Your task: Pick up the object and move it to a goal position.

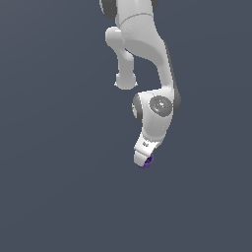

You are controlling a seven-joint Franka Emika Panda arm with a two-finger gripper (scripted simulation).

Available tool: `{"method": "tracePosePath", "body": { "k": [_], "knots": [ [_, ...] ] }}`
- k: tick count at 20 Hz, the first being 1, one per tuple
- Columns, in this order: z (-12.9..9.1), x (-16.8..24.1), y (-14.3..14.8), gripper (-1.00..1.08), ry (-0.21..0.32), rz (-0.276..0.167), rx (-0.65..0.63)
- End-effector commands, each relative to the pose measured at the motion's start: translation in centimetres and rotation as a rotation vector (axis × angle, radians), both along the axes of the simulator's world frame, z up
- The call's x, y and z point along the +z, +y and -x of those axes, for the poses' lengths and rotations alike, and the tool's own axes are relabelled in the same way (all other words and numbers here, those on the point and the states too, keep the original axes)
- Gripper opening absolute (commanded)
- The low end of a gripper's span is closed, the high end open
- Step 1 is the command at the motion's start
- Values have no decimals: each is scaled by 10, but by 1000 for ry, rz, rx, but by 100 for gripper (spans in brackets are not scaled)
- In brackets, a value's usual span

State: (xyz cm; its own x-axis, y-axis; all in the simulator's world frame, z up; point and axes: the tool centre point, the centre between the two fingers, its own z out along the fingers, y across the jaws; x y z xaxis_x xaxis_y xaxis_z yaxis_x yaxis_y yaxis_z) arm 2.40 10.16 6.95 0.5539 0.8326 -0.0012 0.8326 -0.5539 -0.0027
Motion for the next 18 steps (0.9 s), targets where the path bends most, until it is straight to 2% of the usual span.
{"method": "tracePosePath", "body": {
  "k": [1, 12, 18],
  "knots": [
    [0, -1, 0, -100, -1, 0, 0],
    [0, 0, 0, -100, -2, 0, 0],
    [8, 8, -4, -100, -2, 0, 0]
  ]
}}
